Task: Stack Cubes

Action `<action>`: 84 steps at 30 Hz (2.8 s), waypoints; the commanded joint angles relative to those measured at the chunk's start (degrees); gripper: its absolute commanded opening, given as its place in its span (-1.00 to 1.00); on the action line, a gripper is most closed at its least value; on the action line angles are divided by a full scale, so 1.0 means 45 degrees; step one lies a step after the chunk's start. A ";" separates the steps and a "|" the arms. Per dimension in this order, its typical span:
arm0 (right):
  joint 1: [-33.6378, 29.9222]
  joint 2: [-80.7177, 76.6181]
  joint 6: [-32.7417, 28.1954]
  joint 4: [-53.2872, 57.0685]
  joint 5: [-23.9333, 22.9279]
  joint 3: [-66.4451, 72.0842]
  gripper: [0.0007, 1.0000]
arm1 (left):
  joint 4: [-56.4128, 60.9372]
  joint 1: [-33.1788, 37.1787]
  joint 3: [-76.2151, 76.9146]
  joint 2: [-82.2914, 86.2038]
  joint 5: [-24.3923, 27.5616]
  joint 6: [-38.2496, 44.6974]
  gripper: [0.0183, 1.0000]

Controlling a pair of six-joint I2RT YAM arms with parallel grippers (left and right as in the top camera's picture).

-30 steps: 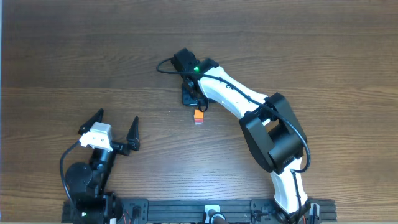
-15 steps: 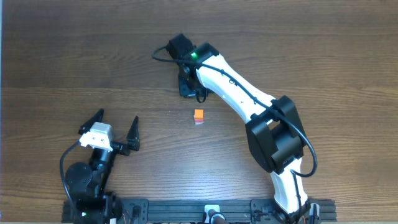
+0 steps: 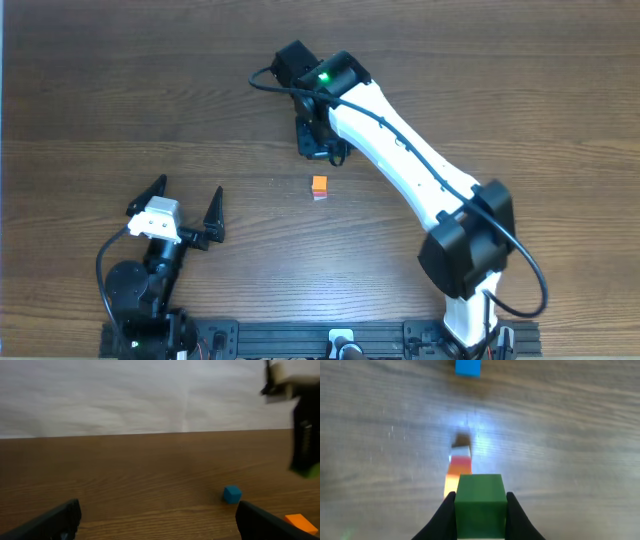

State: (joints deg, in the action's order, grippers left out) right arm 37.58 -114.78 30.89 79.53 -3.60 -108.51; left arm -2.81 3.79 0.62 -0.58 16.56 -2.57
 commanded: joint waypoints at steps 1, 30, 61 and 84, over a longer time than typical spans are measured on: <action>0.0685 0.0452 0.0364 0.0466 -0.0214 -0.0243 -0.98 | -0.0010 0.0078 -0.0063 0.0078 0.0126 0.0146 1.00; 0.1049 0.0505 0.1734 -0.1549 0.0262 0.2448 -0.98 | -0.0010 0.0078 -0.0063 0.0078 0.0131 0.0146 1.00; 0.0884 0.0505 0.2263 -0.2351 0.0272 0.3177 -0.98 | -0.0010 0.0078 -0.0063 0.0078 0.0126 0.0146 1.00; 0.0899 0.0505 0.2278 -0.2686 0.0316 0.3415 -0.98 | -0.0010 0.0078 -0.0063 0.0078 0.0126 0.0146 1.00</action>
State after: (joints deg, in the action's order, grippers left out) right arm 41.98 -113.30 40.58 67.42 -2.31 -93.95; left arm -2.79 3.79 0.62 -0.58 16.56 -2.57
